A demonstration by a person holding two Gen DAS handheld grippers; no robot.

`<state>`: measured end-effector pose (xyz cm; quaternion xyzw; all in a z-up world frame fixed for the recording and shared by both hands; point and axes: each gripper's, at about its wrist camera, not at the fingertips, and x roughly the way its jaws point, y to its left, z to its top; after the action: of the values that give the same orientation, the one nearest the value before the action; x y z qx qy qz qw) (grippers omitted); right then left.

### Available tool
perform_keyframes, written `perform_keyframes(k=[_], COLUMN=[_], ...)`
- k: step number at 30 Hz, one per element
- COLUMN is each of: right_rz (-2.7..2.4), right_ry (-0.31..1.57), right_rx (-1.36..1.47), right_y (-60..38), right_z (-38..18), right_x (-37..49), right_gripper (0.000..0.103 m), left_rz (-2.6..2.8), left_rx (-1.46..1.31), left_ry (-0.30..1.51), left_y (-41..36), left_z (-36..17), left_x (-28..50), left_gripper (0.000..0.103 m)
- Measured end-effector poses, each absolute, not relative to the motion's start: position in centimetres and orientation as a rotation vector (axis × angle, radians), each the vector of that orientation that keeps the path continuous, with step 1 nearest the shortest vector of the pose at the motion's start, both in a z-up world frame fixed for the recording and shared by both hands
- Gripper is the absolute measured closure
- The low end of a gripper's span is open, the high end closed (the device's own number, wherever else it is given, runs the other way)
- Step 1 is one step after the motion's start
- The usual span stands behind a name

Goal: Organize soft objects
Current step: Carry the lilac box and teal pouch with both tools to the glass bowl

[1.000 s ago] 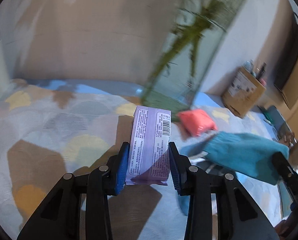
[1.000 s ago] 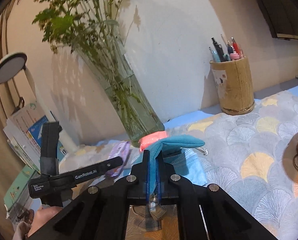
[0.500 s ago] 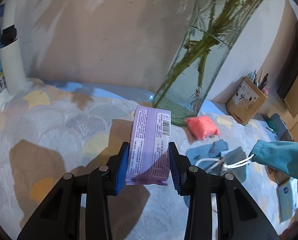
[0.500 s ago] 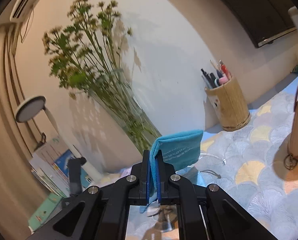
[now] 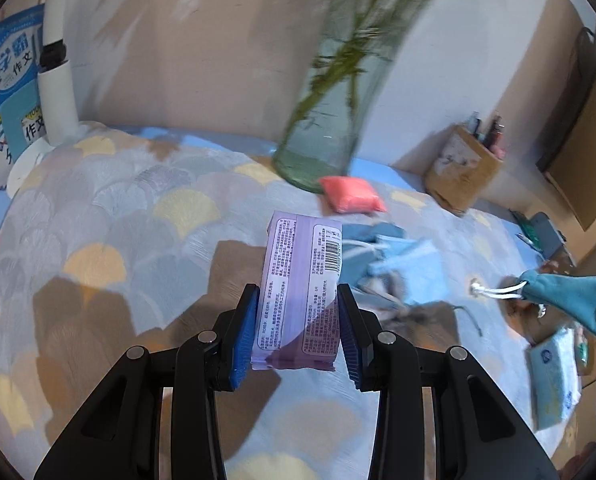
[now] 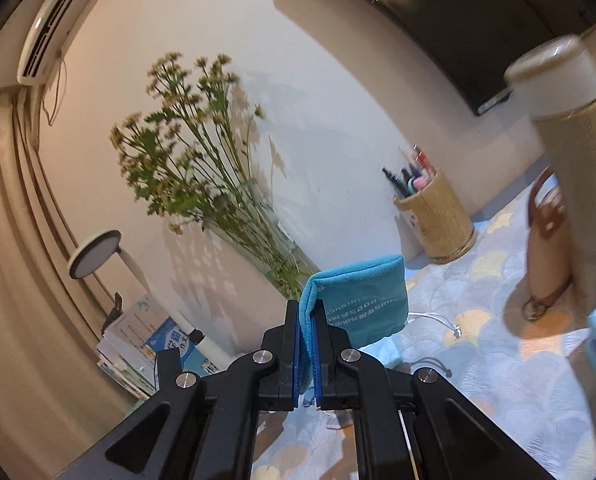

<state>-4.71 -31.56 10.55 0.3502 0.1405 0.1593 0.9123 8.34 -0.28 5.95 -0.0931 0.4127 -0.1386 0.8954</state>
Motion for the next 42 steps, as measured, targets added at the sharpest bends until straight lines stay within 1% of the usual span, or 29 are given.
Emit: perform_keyframes(k=[6,14,25,33,40,42], right_rz=[0.308,0.230,0.099,0.008,-0.025,-0.028], right_ry=[0.257,0.186,0.064,0.044,0.055,0.058], right_rx=[0.756,0.826,0.826,0.786,0.734,0.719], right_y=[-34.8,-41.4,-50.8,-56.7,-60.1,-60.8], right_z=[11.2,11.1,14.1,15.4,16.8,17.2], right_x=[-8.9,-14.3,-19.5,-19.2,-15.6,-14.4], right_gripper=[0.098,0.098,0.098,0.098,0.098,0.098], left_rz=[-0.388,-0.534,-0.794,-0.926,-0.925,-0.916], left_rx=[-0.152,-0.061,0.053,0.114,0.145,0.132], left_ry=[0.844,0.840,0.840,0.827,0.770,0.766], left_y=[-4.8,-13.3,-25.3,-32.3,-39.0,-40.5], left_z=[7.9,9.8,10.5,11.9,13.1,13.1], left_x=[4.7,0.5,-5.2,-6.9,-6.8,-6.2], left_gripper=[0.068,0.068,0.068,0.068,0.068,0.066])
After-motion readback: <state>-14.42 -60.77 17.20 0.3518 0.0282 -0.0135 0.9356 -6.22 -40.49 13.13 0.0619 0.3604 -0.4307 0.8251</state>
